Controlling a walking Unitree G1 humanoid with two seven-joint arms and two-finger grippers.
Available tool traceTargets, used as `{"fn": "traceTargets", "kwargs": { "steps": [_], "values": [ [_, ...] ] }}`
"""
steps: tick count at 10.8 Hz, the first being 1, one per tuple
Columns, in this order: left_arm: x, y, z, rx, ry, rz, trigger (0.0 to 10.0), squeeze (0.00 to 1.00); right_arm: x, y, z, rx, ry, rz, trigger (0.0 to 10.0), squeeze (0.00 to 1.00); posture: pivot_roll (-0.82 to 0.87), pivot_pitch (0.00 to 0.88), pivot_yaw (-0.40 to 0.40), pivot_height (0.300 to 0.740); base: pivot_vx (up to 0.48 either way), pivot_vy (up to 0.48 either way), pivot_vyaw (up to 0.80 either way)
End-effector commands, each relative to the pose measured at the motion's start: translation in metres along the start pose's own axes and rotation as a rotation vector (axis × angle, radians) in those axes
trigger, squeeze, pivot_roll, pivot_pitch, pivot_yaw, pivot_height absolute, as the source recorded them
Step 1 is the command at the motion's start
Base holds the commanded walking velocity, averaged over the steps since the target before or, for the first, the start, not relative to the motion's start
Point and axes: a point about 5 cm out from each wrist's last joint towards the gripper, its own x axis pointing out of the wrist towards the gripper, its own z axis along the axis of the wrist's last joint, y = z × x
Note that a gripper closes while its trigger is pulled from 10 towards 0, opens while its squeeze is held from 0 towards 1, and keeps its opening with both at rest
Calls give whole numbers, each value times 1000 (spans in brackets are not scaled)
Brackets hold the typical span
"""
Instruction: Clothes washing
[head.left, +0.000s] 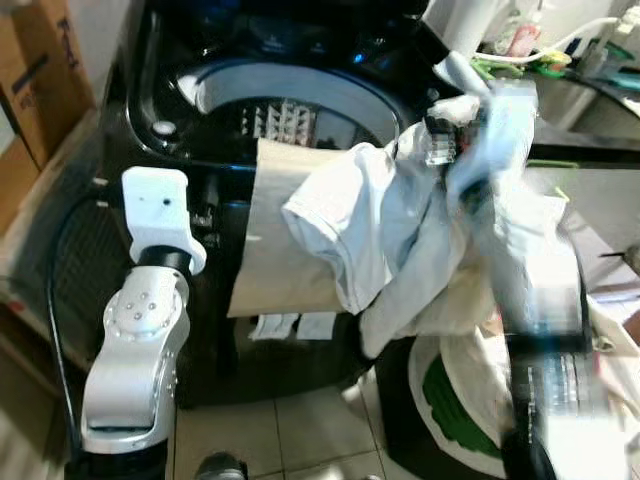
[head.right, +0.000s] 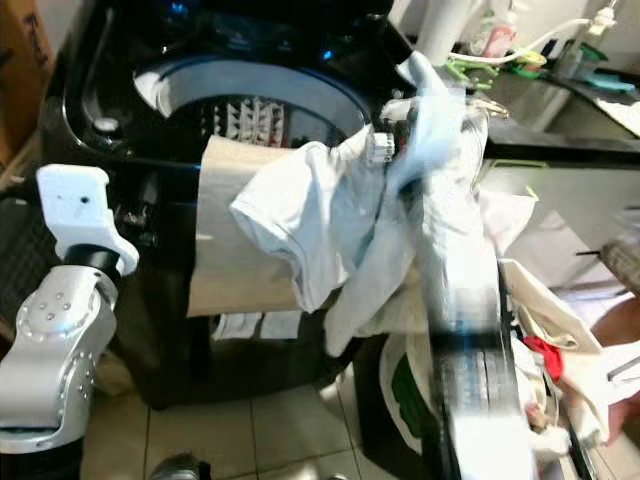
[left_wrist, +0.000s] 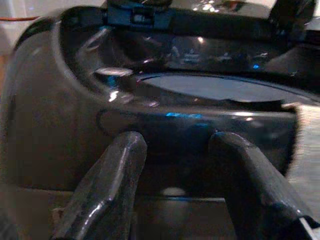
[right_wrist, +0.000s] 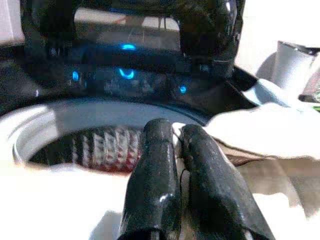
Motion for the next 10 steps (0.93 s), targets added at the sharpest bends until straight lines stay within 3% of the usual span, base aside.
{"fn": "traceTargets", "kwargs": {
  "steps": [1,4,5,6,7,8,10],
  "values": [
    [-2,-6,-4,-3,4,-14,10000,0,-18,-3,-1,-139,-58,-9,0,0,149,0,-135,740,0,0,0],
    [-16,-6,-12,7,-49,9,10000,0,-66,-3,-25,-375,-65,-59,0,0,141,0,-122,740,0,0,0],
    [-22,-3,-17,-8,-41,26,10000,0,-77,-4,-27,-404,-84,-104,0,0,147,0,-114,740,0,0,0],
    [-27,-1,-16,-74,-70,65,10000,0,-82,5,-19,-448,-163,-92,0,0,146,0,-106,740,0,0,0],
    [-28,-3,-17,-83,-68,58,10000,0,-84,9,-20,-433,-162,-87,0,0,148,0,-106,740,0,0,0],
    [-29,-3,-25,-98,-39,74,10000,0,-84,15,-24,-362,-128,-85,0,0,141,0,-101,740,0,0,0],
    [-26,-8,-26,-72,-38,43,10000,0,-77,18,-20,-340,-142,-77,0,0,138,0,-101,740,0,0,0]
  ]
}}
